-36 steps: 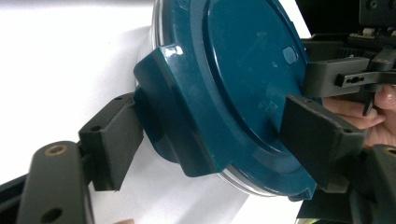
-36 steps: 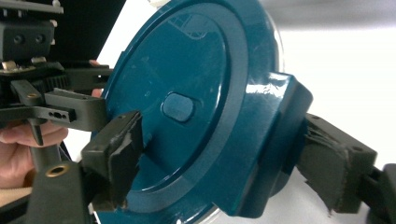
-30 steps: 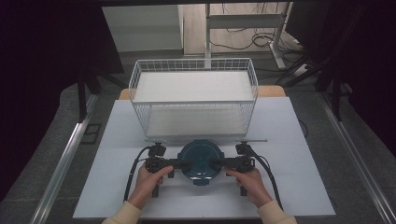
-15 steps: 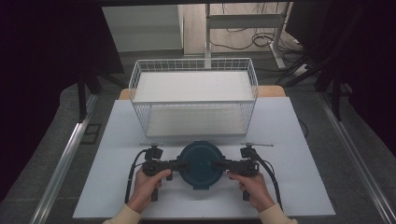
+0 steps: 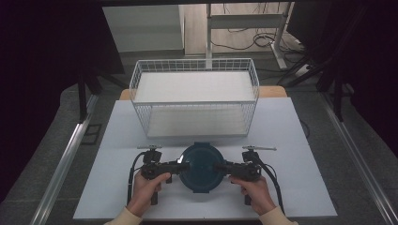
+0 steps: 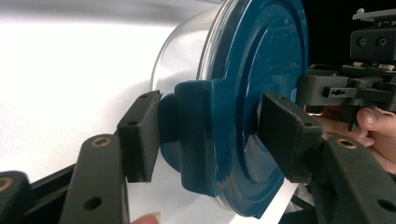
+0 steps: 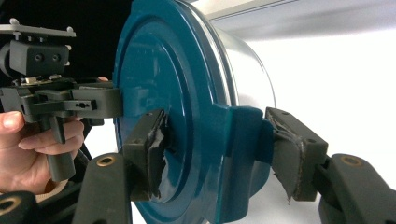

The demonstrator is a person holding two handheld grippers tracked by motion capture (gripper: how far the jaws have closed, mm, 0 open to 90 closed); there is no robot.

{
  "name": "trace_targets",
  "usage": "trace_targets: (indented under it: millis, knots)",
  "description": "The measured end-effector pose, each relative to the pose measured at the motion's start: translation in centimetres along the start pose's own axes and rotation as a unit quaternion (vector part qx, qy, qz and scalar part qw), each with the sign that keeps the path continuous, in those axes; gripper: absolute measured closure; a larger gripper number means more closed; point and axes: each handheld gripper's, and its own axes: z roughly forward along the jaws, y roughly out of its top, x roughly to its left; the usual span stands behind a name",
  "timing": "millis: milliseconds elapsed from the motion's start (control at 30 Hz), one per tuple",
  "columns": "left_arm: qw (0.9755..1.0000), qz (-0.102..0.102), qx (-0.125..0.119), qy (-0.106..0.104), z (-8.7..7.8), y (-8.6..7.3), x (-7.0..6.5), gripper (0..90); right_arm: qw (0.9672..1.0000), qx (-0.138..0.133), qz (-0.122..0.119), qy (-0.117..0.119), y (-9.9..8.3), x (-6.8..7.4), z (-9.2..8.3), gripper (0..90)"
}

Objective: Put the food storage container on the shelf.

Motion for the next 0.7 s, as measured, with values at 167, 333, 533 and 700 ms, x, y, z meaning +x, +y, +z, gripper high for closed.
trace_targets:
  millis: [167, 333, 533, 700]
  knots:
    - [0.9999, 0.008, -0.008, -0.002, -0.4, 0.1, -0.4, 41.0, 0.9998, -0.008, -0.016, 0.000, 0.2, 0.5, -0.2, 40.7]
    - [0.9994, 0.027, -0.021, 0.002, -1.2, 0.3, -1.3, 41.2, 0.9994, -0.016, -0.030, 0.004, 0.5, 1.2, -0.7, 40.7]
    - [0.9978, 0.054, -0.038, 0.007, -2.4, 0.6, -2.7, 41.4, 0.9980, -0.029, -0.055, 0.011, 0.9, 2.5, -1.6, 40.8]
    - [0.9974, 0.059, -0.040, 0.006, -2.8, 0.7, -3.1, 41.3, 0.9971, -0.032, -0.068, 0.009, 1.1, 3.1, -2.0, 40.8]
